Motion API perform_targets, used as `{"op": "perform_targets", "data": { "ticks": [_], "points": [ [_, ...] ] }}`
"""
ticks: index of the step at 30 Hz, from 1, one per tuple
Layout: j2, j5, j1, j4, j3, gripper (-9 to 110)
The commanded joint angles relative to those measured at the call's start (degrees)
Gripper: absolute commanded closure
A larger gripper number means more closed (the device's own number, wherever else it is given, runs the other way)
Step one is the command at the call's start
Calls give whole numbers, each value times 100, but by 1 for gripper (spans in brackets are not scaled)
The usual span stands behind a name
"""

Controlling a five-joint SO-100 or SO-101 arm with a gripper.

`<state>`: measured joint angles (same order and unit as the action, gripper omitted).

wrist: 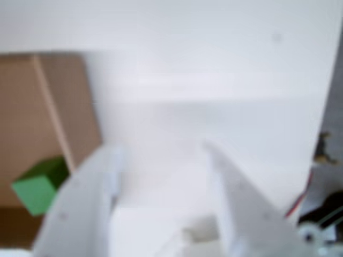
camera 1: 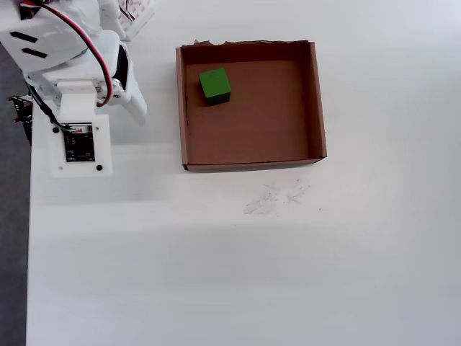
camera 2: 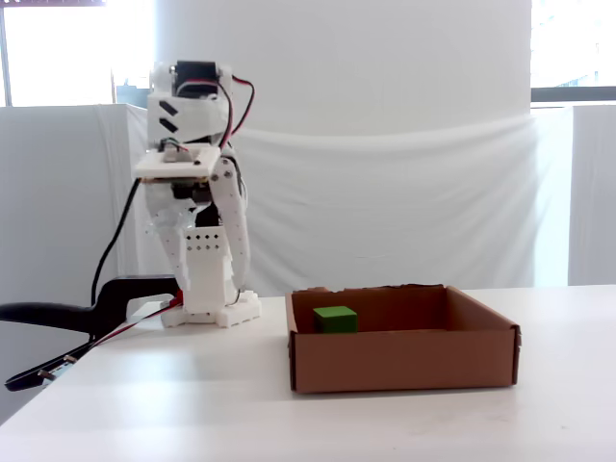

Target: Grasp a green cube and put it in a box.

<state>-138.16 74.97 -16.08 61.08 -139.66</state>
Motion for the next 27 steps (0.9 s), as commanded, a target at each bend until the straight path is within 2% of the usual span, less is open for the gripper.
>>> {"op": "perform_targets", "data": {
  "ticks": [1,6,17,27],
  "points": [
    [-1204,123,70,255,-571,84],
    [-2268,132,105,123,-1564,84],
    [-4289,545,316,773,-2997,83],
    [-4412,492,369,879,-3050,83]
  ]
}}
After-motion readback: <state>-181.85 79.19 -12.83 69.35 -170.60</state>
